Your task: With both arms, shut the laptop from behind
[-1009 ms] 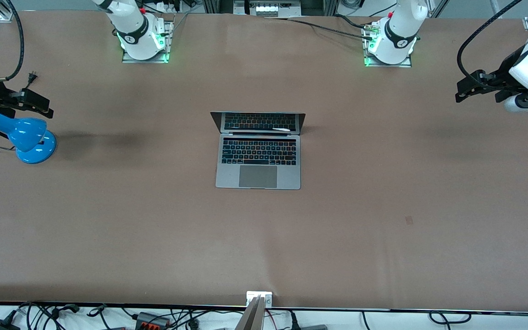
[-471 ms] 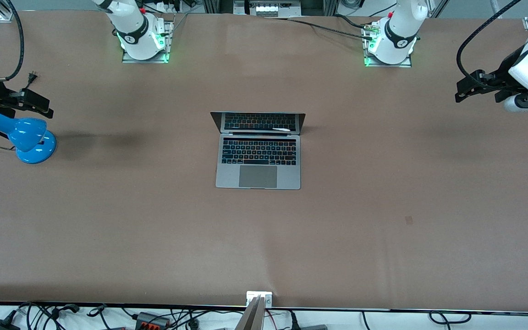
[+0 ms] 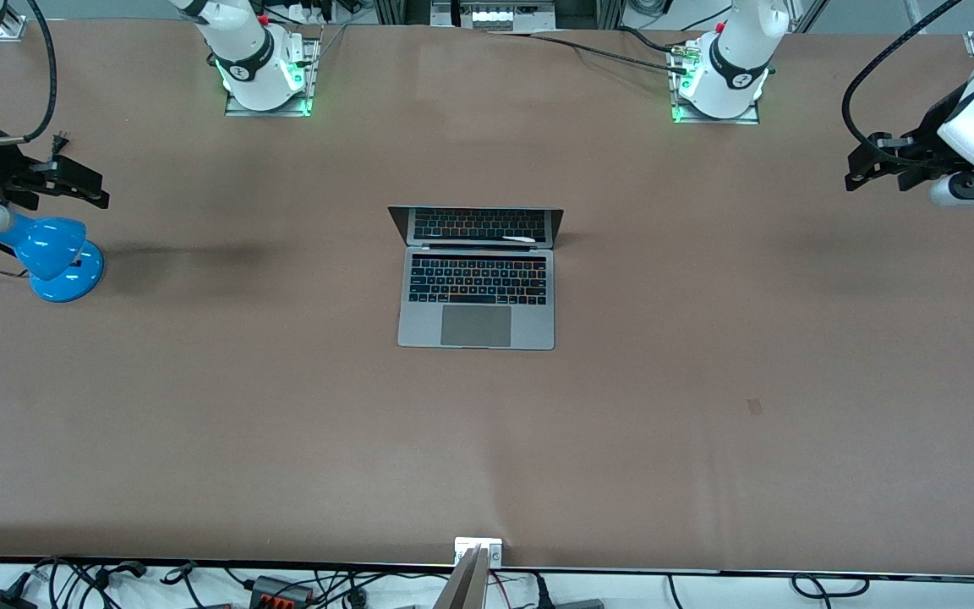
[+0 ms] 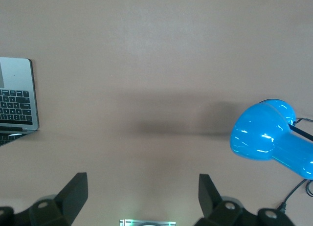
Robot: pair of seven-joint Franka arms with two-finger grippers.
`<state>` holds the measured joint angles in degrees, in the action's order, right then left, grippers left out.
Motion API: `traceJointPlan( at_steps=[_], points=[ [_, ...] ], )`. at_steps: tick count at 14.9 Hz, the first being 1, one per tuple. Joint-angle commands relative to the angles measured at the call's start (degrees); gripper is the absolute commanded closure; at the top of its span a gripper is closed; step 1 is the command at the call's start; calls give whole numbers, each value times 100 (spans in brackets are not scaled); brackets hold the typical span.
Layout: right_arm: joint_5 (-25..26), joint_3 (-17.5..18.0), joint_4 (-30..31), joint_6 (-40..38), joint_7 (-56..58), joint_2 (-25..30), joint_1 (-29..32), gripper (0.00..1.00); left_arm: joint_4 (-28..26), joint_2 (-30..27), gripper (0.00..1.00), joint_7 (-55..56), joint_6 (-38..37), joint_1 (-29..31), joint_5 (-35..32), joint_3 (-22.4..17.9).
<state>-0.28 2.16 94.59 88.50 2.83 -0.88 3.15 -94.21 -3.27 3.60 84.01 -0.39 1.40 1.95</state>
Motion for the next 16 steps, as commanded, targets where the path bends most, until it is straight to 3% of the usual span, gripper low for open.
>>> traceJointPlan(
  at_steps=[1, 6, 8, 9, 16],
  points=[
    [-7, 4, -133, -183, 25, -114, 10, 0, 122, 2, 90, -114, -192, 22, 142, -10],
    [19, -5, -142, -140, 236, -430, 37, 0, 122, -7, 99, -123, -201, 30, 142, -10],
    [37, -5, -195, -253, 262, -474, 11, 78, 157, 2, 99, -132, -227, 30, 150, -10],
    [37, -5, -195, -437, 236, -466, -7, 99, 166, 2, 99, -132, -236, 30, 142, -10],
    [46, 4, -204, -693, 174, -457, -16, 100, 192, -16, 99, -140, -640, 22, 142, -2]
  ],
)
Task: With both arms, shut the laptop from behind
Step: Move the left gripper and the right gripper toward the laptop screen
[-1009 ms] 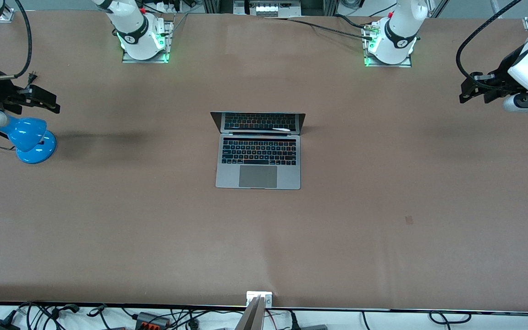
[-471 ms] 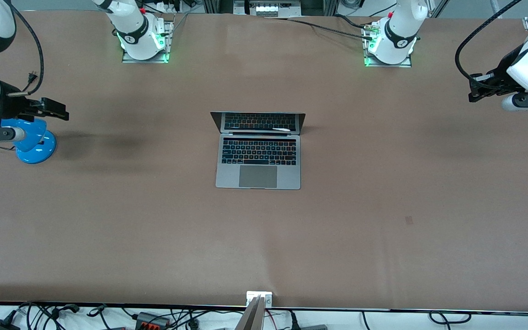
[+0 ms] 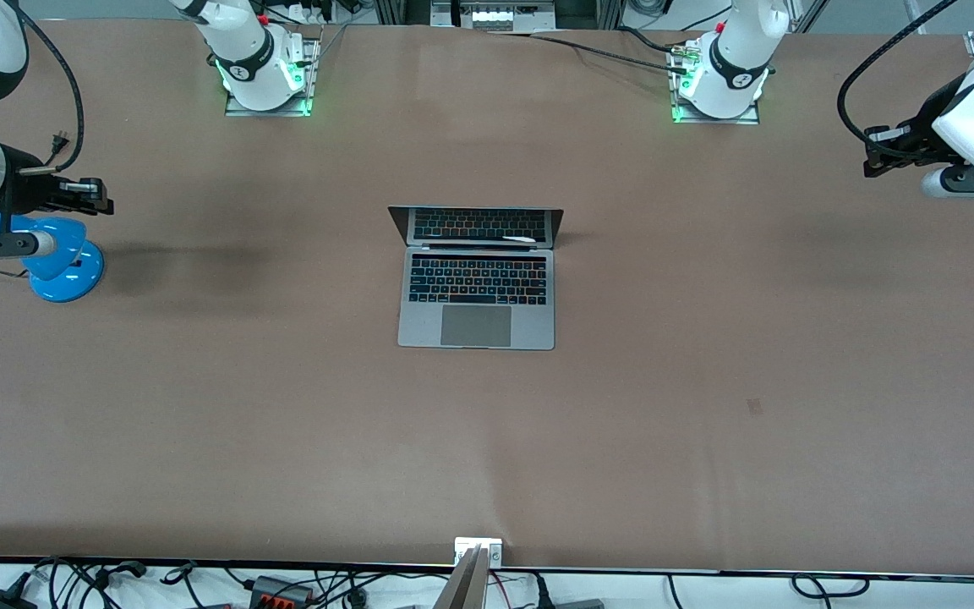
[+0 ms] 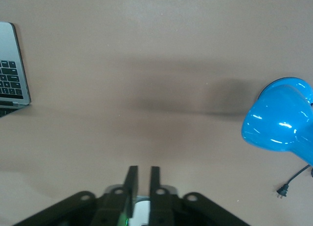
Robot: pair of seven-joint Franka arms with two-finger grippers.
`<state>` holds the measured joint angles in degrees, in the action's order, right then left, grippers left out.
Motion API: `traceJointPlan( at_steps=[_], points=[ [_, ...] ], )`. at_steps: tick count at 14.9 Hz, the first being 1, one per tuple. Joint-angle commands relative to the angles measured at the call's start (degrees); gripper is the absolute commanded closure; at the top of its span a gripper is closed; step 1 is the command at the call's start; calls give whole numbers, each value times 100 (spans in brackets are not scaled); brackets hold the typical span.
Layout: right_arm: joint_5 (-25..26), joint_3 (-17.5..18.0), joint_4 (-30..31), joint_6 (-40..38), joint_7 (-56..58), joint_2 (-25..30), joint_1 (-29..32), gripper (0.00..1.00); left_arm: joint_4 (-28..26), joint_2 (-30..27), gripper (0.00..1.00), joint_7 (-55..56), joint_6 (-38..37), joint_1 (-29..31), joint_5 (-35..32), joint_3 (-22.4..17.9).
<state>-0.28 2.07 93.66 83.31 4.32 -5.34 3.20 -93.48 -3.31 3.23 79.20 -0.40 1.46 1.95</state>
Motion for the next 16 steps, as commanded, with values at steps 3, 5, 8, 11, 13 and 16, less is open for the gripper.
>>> traceJointPlan(
  at_steps=[3, 5, 8, 11, 13, 16],
  points=[
    [37, 12, -67, -306, 16, 25, -56, 100, 111, -12, 99, -103, -168, 22, 144, 33],
    [19, 12, -67, -489, -2, 42, -74, 100, 111, -21, 99, -103, -238, 22, 144, 42],
    [-7, 21, -6, -920, -45, 121, -258, 100, 111, -12, 99, -103, -336, -39, 205, 95],
    [-25, 21, 336, -922, -606, 428, -766, 100, 59, 23, 99, -103, -54, 22, 803, 77],
    [-51, 21, 652, -721, -984, 613, -1205, 100, 41, 23, 99, -50, 60, -39, 821, 86],
    [-480, 21, 1757, 630, -1547, 999, -1637, 100, -116, 128, 100, 3, 218, -92, 1205, 252]
  ],
)
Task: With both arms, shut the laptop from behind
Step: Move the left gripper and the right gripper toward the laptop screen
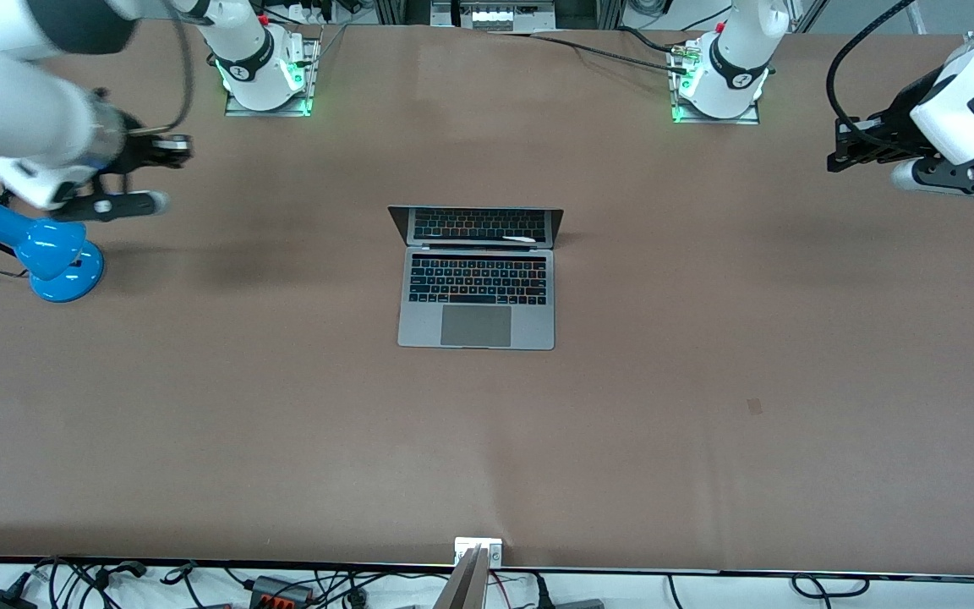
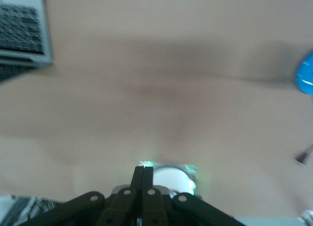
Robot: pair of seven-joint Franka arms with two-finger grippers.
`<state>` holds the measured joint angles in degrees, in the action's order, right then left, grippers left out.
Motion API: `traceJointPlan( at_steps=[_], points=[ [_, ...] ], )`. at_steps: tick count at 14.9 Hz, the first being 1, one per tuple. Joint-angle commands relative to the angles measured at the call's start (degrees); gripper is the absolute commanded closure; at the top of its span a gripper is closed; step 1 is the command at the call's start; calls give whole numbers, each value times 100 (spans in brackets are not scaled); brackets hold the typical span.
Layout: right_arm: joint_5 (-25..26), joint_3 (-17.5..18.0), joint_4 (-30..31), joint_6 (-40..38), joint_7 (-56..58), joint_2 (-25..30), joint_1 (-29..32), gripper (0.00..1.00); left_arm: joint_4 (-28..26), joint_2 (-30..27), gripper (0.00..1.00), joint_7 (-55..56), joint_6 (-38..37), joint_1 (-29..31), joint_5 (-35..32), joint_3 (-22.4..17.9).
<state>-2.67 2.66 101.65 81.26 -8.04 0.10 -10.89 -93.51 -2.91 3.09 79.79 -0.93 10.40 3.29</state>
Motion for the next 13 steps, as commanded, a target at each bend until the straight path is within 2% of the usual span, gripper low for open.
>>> traceJointPlan(
  at_steps=[1, 3, 5, 7, 9, 13],
  points=[
    [-417, -37, 1319, 1213, -408, 569, -325, 100, -210, 106, 100, 16, 255, -48, 401, 163],
    [-822, -37, 2014, 2013, -566, 789, -518, 100, -386, 115, 100, 42, 265, -48, 428, 426],
    [-823, -37, 2429, 2612, -909, 834, -887, 100, -527, 124, 100, 261, 283, -48, 437, 629],
    [-841, -37, 2605, 3131, -1032, 764, -1299, 100, -990, 176, 100, 341, 850, -56, 646, 944],
    [-850, -37, 2781, 3649, -1496, 633, -1686, 100, -1379, 307, 100, 699, 1336, -56, 736, 1505],
    [-850, -37, 2799, 4160, -1866, 316, -2196, 100, -1380, 923, 100, 1465, 1713, -74, 718, 2438]
  ],
)
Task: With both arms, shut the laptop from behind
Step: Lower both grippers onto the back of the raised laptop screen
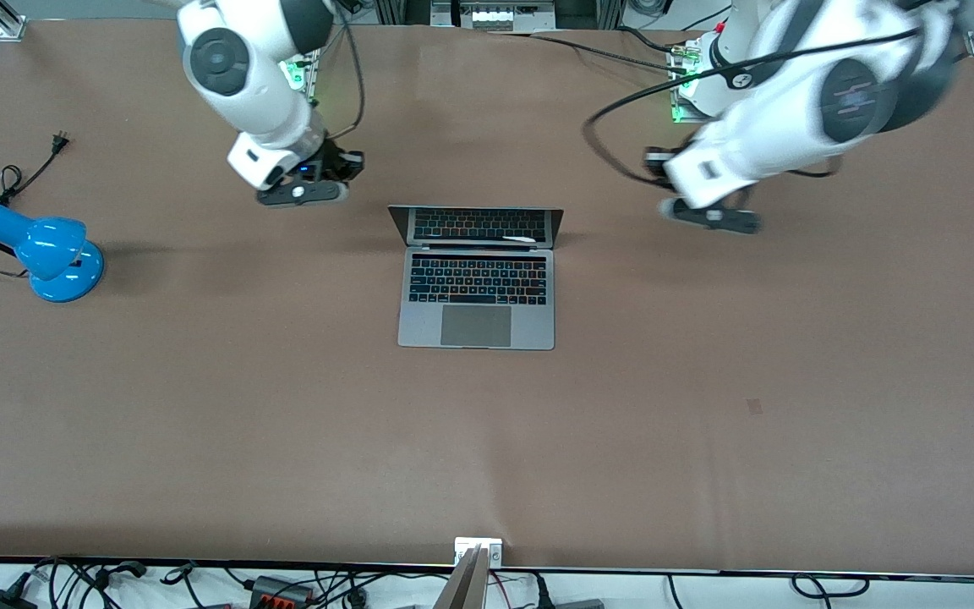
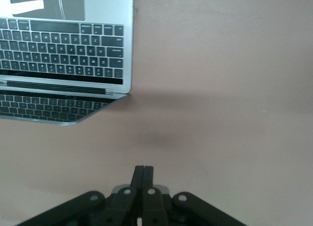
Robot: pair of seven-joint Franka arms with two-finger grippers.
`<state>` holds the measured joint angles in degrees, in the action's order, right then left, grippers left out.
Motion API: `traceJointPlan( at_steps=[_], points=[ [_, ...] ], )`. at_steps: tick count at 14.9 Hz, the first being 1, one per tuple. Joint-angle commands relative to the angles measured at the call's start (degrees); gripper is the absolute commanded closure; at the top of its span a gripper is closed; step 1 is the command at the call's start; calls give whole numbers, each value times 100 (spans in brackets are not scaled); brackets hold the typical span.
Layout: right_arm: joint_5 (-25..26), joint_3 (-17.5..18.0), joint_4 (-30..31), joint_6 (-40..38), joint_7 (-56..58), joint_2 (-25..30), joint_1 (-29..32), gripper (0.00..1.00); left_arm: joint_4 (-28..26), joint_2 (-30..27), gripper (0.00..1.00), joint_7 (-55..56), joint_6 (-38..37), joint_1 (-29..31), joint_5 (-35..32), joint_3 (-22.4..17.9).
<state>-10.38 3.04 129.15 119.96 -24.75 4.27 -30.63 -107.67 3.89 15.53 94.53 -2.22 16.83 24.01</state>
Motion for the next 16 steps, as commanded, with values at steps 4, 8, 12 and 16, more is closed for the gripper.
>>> traceJointPlan(
  at_steps=[4, 8, 12, 16],
  points=[
    [-78, -75, 49, 860, -398, -461, -584, 100, 0, 568, 100, 415, 592, -103, 75, 588],
    [-105, -75, 49, 1221, -513, -664, -778, 100, -465, 639, 100, 705, 1277, -542, 57, 596],
    [-114, -75, 40, 1713, -724, -884, -1032, 100, -738, 858, 100, 714, 1788, -867, 40, 623],
    [-113, -66, 22, 2135, -750, -1130, -1059, 100, -712, 1183, 100, 714, 2384, -894, 5, 614]
  ],
)
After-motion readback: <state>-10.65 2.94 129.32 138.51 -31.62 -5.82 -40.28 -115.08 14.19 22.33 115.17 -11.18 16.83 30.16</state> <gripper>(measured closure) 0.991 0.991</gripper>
